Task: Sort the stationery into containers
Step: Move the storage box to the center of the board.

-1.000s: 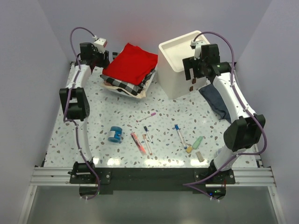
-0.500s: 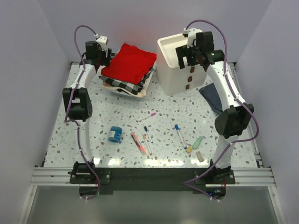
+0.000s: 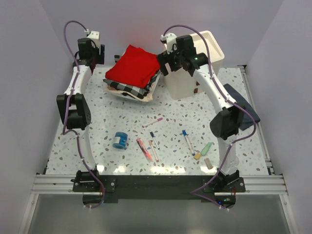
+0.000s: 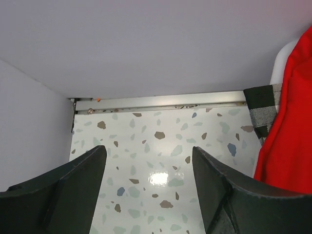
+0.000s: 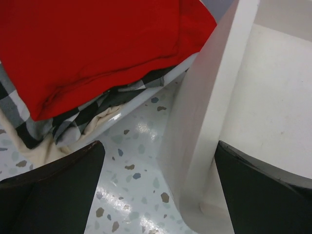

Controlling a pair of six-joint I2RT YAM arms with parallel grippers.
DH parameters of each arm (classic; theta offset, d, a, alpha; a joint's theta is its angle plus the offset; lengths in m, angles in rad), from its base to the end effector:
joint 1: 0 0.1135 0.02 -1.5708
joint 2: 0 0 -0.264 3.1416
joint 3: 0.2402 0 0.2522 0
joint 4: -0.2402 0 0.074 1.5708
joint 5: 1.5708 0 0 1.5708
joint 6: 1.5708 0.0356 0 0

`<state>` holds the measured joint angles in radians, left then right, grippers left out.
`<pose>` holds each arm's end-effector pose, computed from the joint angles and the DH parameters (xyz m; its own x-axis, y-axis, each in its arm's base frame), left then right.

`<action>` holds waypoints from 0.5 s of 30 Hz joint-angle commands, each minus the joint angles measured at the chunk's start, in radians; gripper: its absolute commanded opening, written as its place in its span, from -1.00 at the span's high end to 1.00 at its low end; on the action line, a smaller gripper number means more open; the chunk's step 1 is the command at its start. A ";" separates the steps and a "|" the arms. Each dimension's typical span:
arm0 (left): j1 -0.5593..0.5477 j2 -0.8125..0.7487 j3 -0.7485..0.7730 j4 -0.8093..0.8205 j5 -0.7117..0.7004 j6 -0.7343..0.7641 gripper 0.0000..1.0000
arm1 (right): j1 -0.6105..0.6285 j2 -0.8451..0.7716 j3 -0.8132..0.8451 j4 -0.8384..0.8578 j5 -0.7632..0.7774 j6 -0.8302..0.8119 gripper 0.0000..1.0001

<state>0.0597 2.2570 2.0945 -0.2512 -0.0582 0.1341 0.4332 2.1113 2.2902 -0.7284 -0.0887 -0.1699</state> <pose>0.5379 0.0342 0.2933 -0.4127 0.1090 -0.9043 -0.0581 0.9876 0.1456 0.4339 0.2042 0.3853 -0.3849 -0.3636 -0.8483 -0.5598 0.8227 -0.0986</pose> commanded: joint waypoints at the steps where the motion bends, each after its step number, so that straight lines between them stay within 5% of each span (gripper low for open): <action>1: -0.001 -0.103 -0.016 0.029 0.000 -0.014 -0.52 | -0.007 0.038 0.071 0.030 0.107 0.030 -0.94; 7: -0.001 -0.143 -0.057 0.030 0.004 -0.019 -0.52 | -0.005 0.068 0.093 0.040 0.175 -0.005 -0.79; 11: 0.000 -0.174 -0.099 0.036 0.006 -0.022 -0.52 | -0.005 0.107 0.135 -0.041 0.135 -0.028 0.05; 15: -0.001 -0.206 -0.131 0.044 0.012 -0.018 -0.51 | 0.021 0.060 0.065 -0.066 0.044 -0.126 0.66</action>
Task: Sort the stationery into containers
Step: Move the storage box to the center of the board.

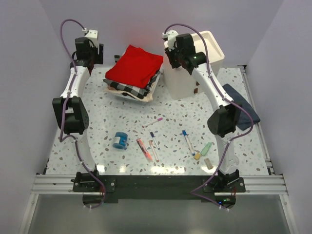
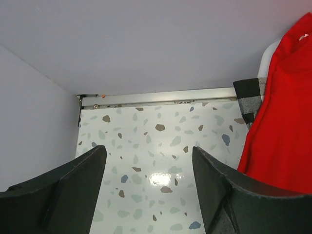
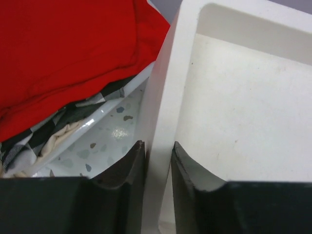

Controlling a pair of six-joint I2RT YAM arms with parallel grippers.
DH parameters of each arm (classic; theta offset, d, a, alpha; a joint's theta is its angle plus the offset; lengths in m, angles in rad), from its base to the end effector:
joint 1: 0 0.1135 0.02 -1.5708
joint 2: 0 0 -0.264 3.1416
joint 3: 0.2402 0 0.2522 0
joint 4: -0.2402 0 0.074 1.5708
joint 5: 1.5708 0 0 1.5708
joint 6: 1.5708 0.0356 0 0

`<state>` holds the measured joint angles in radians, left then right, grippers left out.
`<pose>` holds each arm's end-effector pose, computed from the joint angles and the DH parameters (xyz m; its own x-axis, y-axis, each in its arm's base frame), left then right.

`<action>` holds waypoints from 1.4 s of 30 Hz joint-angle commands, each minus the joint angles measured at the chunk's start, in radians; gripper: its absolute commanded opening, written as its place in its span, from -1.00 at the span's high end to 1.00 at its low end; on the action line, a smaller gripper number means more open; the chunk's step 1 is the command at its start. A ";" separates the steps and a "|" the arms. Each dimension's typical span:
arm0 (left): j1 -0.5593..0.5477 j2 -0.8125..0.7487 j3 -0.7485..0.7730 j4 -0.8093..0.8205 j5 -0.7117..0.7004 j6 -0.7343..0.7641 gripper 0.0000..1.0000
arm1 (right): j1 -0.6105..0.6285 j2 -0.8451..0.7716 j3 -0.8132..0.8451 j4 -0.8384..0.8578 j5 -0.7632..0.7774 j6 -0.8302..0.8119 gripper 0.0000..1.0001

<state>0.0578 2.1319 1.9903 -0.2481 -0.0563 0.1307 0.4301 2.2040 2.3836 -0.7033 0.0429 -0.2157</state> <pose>0.5118 0.0316 0.3202 -0.3903 0.1078 -0.9143 -0.0593 0.9881 0.1417 0.4564 0.2077 0.3743 -0.3621 -0.4014 -0.8413 -0.4712 0.8575 -0.2063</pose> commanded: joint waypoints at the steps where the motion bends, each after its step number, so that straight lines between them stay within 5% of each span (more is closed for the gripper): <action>1: 0.000 -0.090 -0.033 0.043 0.015 -0.005 -0.51 | 0.033 -0.052 -0.065 -0.097 -0.092 -0.133 0.80; 2: 0.000 -0.095 -0.048 0.044 0.018 0.000 -0.51 | 0.044 -0.065 -0.086 -0.116 -0.110 -0.160 1.00; 15: 0.004 -0.198 -0.208 0.092 0.050 0.010 -0.50 | 0.067 -0.357 -0.403 -0.282 -0.330 -0.586 1.00; 27: 0.000 -0.228 -0.225 0.084 0.082 -0.002 -0.49 | 0.065 -0.342 -0.408 -0.177 -0.365 -0.576 1.00; 42: -0.006 -0.236 -0.239 0.090 0.108 0.000 -0.49 | 0.065 -0.503 -0.647 -0.117 -0.270 -0.843 1.00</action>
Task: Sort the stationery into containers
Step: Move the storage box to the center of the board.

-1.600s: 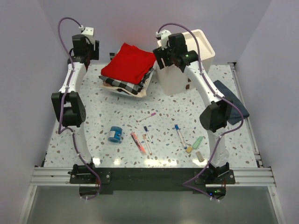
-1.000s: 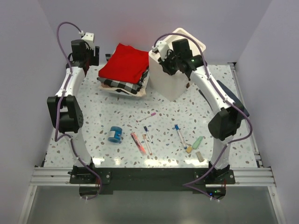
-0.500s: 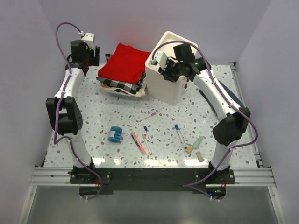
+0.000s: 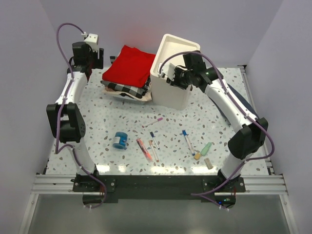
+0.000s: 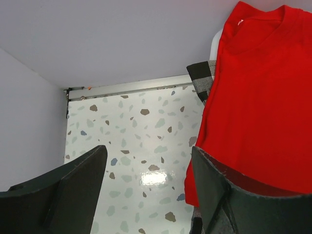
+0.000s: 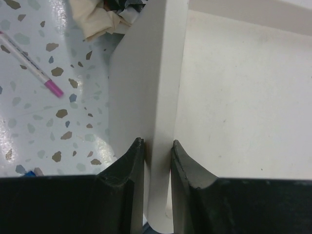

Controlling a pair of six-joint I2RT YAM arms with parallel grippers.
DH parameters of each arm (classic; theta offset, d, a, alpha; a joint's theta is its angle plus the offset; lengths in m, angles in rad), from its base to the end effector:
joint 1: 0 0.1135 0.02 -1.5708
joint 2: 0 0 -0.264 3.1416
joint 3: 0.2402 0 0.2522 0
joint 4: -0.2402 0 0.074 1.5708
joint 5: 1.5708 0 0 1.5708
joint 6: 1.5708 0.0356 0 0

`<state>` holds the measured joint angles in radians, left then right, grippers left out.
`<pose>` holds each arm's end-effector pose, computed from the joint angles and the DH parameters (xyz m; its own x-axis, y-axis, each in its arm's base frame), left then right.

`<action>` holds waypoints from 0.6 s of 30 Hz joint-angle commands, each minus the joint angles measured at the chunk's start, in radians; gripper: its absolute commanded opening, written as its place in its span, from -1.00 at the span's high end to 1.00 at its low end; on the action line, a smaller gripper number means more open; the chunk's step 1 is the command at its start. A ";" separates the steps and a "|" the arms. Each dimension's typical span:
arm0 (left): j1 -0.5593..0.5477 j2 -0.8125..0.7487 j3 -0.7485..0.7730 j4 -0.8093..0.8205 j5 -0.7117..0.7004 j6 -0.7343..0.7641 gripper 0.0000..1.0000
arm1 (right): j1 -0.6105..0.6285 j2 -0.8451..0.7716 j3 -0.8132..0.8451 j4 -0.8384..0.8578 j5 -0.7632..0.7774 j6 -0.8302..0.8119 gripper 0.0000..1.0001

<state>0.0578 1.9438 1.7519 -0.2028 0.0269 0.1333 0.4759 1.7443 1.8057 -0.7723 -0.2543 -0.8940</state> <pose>0.4685 0.0262 0.3294 -0.3849 0.1108 -0.9163 0.0184 0.9935 0.1124 0.3413 0.1860 0.3777 0.1145 -0.7898 -0.6026 -0.8360 0.2511 -0.4879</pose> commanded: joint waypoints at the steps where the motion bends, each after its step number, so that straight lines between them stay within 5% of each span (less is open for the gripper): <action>1: -0.006 -0.046 0.001 0.045 0.027 -0.003 -0.49 | 0.021 -0.043 -0.071 -0.041 0.030 -0.158 1.00; 5: -0.010 -0.042 0.004 0.046 0.030 -0.006 -0.49 | 0.021 -0.042 -0.071 0.002 0.075 -0.085 0.83; 6: -0.013 -0.042 0.004 0.046 0.031 -0.008 -0.49 | 0.021 -0.045 -0.069 0.007 0.088 -0.050 0.44; 9: -0.016 -0.049 0.000 0.048 0.028 -0.003 -0.50 | 0.021 -0.075 -0.068 0.036 0.223 0.022 -0.17; 11: -0.018 -0.055 0.001 0.048 0.031 -0.003 -0.54 | 0.017 -0.109 -0.074 0.057 0.288 0.053 -0.38; 12: -0.018 -0.057 0.004 0.048 0.041 -0.001 -0.69 | 0.013 -0.155 -0.084 0.064 0.302 0.088 -0.78; 13: -0.019 -0.060 0.006 0.048 0.044 -0.001 -0.70 | 0.009 -0.181 -0.097 0.106 0.322 0.117 -0.96; 17: -0.026 -0.077 0.029 0.045 0.103 -0.014 -0.71 | -0.016 -0.287 -0.137 0.162 0.352 0.260 -0.98; 18: -0.033 -0.080 0.035 0.043 0.134 -0.029 -0.71 | -0.037 -0.302 -0.141 0.172 0.336 0.402 -0.98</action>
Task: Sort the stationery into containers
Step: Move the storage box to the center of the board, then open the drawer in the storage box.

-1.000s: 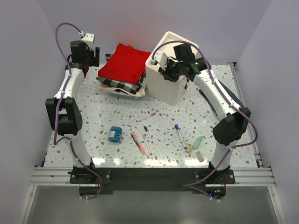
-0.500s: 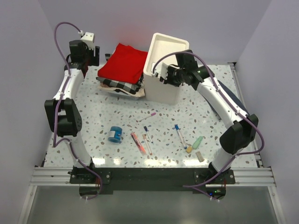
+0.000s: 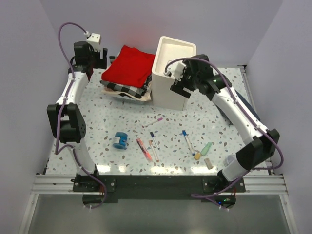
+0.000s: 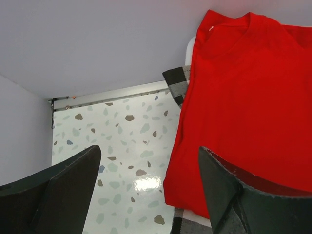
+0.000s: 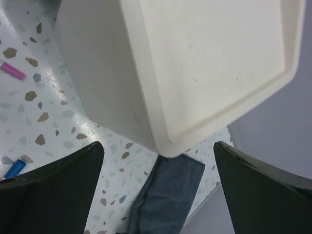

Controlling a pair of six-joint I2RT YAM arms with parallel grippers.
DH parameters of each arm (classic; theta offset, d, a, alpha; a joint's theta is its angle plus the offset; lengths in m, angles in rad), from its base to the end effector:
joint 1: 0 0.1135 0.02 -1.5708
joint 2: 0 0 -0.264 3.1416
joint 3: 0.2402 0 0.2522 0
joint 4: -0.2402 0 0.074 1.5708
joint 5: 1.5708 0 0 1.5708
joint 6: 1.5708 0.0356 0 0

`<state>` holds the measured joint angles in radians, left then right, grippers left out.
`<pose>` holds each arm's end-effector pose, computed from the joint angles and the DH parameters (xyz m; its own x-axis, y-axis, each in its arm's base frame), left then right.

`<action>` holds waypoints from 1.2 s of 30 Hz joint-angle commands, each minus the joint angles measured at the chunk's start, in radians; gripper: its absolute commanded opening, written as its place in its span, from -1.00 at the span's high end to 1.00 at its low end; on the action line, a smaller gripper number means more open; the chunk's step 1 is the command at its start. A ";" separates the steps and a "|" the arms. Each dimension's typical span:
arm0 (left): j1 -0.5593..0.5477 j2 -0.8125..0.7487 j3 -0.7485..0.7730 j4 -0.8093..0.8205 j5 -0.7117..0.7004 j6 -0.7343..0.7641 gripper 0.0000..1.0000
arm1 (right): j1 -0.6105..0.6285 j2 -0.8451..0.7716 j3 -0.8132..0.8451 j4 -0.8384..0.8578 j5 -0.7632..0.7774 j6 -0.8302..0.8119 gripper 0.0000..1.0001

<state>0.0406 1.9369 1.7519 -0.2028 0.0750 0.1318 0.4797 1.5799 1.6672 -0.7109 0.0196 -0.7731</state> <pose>0.4674 0.0163 0.3325 -0.3708 0.1161 -0.9214 0.0783 0.9925 0.0936 0.3110 0.1610 0.3946 -0.0584 -0.8174 -0.5730 -0.6819 0.4519 -0.5751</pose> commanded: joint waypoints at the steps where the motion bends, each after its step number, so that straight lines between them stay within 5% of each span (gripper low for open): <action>1: -0.019 -0.076 0.035 0.043 0.110 -0.035 -0.71 | -0.115 -0.156 0.003 0.108 0.027 0.378 -0.98; 6: -0.065 -0.098 0.037 0.028 0.364 -0.089 -0.70 | -0.413 -0.094 -0.012 -0.011 -0.306 1.008 -0.91; 9: -0.091 -0.101 0.029 0.031 0.501 -0.121 -0.68 | -0.571 -0.043 -0.178 0.066 -0.610 1.241 -0.81; 15: -0.111 -0.093 0.015 0.080 0.701 -0.247 -0.64 | -0.648 0.077 -0.377 0.378 -0.869 1.475 -0.58; 22: -0.136 -0.111 0.024 -0.024 0.775 -0.066 -0.62 | -0.684 0.267 -0.403 0.744 -0.972 1.640 -0.26; 36: -0.146 -0.113 0.129 -0.224 0.596 0.140 -0.62 | -0.681 0.653 -0.172 0.893 -0.957 1.768 -0.13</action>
<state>-0.0940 1.8824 1.8420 -0.3748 0.7345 0.1829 -0.2031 2.2047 1.4212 0.1055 -0.9081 0.9321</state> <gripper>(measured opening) 0.810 0.567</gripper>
